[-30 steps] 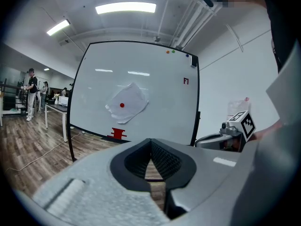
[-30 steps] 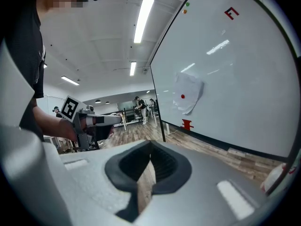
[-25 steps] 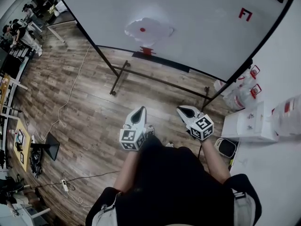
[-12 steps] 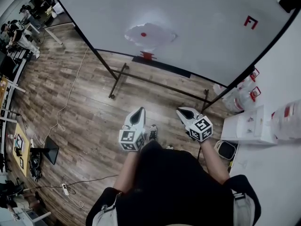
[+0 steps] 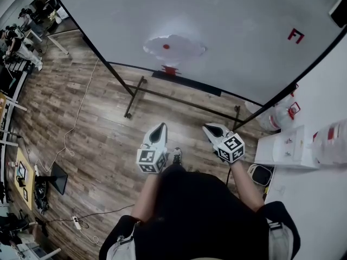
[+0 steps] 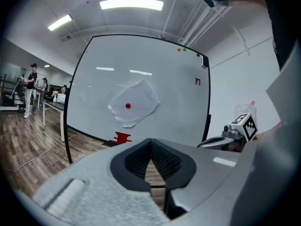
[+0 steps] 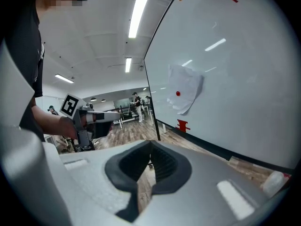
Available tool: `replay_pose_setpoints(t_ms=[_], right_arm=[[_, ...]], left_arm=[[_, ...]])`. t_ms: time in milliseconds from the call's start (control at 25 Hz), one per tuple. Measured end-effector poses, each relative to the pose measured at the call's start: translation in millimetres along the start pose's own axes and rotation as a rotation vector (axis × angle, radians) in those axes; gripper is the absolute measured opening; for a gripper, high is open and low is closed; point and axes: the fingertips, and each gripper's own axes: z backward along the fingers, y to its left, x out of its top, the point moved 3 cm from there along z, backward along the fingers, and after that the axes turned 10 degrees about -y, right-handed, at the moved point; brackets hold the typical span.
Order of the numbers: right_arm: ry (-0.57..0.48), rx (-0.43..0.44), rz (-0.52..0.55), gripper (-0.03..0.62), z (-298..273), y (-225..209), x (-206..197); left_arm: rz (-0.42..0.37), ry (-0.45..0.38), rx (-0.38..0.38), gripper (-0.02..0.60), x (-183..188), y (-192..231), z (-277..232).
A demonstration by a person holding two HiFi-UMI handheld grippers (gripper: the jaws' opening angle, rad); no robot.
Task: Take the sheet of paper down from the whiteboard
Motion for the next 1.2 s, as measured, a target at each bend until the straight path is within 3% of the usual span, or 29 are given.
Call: replay_pose_setpoints(t_ms=[1200], right_arm=[[0.002,-0.094,-0.021,0.003,-65,-37,13]], left_arm=[[0.009,0.009,-0.08,0.011,7,63,-72]])
